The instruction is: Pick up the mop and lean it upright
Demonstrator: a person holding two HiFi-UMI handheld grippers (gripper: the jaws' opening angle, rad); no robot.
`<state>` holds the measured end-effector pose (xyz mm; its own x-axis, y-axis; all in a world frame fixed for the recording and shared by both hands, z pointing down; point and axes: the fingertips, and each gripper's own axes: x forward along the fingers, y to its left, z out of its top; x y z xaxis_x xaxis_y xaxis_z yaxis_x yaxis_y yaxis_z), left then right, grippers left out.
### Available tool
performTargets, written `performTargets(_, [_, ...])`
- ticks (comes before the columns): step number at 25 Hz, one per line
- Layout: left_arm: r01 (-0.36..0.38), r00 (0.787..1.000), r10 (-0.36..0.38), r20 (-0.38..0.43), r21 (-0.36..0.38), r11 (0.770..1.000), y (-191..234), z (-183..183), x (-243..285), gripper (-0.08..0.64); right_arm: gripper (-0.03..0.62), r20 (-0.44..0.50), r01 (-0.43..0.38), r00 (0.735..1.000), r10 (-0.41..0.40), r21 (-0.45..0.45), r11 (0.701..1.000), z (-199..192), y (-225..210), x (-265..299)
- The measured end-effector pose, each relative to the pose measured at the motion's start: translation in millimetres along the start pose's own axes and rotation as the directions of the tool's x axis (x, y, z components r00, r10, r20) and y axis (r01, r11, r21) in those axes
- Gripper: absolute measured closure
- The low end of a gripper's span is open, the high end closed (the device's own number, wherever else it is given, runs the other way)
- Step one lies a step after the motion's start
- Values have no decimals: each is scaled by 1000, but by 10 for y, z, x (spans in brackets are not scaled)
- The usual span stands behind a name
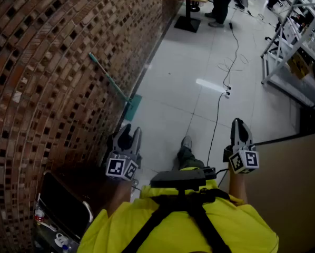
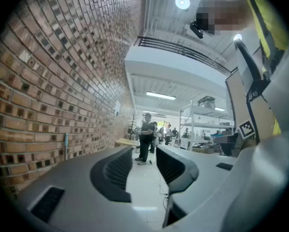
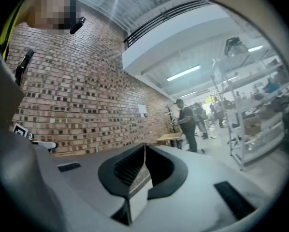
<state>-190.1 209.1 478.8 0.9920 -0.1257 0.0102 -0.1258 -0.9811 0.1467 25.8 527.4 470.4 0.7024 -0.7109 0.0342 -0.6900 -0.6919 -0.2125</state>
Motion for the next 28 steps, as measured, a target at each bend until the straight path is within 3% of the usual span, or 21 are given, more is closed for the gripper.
performTargets(1, [-7, 1000, 7, -2, -7, 1000, 111, 37, 163, 507, 559, -10, -54, 999, 54, 17, 998, 9, 43, 312])
performTargets(2, [-21, 1000, 21, -1, -15, 1000, 222, 80, 324, 558, 527, -21, -103, 994, 104, 30, 994, 22, 83, 618])
performTargets(5, [-130, 991, 131, 38, -21, 991, 532, 277, 779, 558, 516, -63, -233, 971, 233, 6, 973, 108, 161, 1520])
performTargets(6, [-177, 982, 178, 58, -11, 984, 624, 357, 910, 557, 540, -81, -285, 956, 283, -12, 958, 137, 211, 1839])
performTargets(7, [-224, 972, 224, 74, 0, 975, 715, 430, 1017, 542, 586, -100, -345, 935, 341, -23, 938, 156, 294, 2165])
performTargets(9, [-310, 947, 308, 95, -1, 951, 906, 523, 1137, 433, 586, -141, -461, 880, 453, -26, 887, 141, 543, 2782])
performTargets(10, [-347, 933, 347, 98, -16, 938, 1010, 535, 1145, 416, 579, -160, -510, 850, 501, -15, 860, 101, 699, 3039])
performTargets(12, [-408, 907, 411, 89, -51, 911, 1235, 495, 1114, 416, 494, -182, -591, 791, 584, 20, 807, -14, 1046, 3436])
performTargets(13, [-438, 894, 442, 77, -59, 897, 1360, 455, 1103, 419, 515, -188, -624, 764, 618, 34, 781, -80, 1230, 3602])
performTargets(14, [-472, 878, 475, 64, -59, 880, 1493, 413, 1102, 477, 584, -196, -652, 737, 647, 43, 757, -159, 1419, 3764])
performTargets(15, [-506, 859, 509, 54, -56, 861, 1630, 378, 1109, 555, 584, -211, -680, 709, 673, 49, 732, -252, 1613, 3925])
performTargets(19, [-590, 804, 594, 36, -73, 804, 2183, 309, 1180, 558, 525, -281, -770, 590, 757, 87, 633, -626, 2400, 4488])
performTargets(22, [-631, 773, 634, 26, -78, 772, 2677, 357, 1317, 558, 525, -315, -810, 529, 788, 89, 580, -753, 2938, 4971])
performTargets(25, [-652, 756, 654, 29, -50, 756, 3150, 451, 1487, 558, 525, -318, -854, 469, 824, 73, 514, -806, 3477, 5393])
performTargets(28, [-677, 735, 678, 10, -65, 734, 3628, 426, 1699, 558, 440, -357, -881, 419, 835, 64, 469, -1116, 3924, 5785])
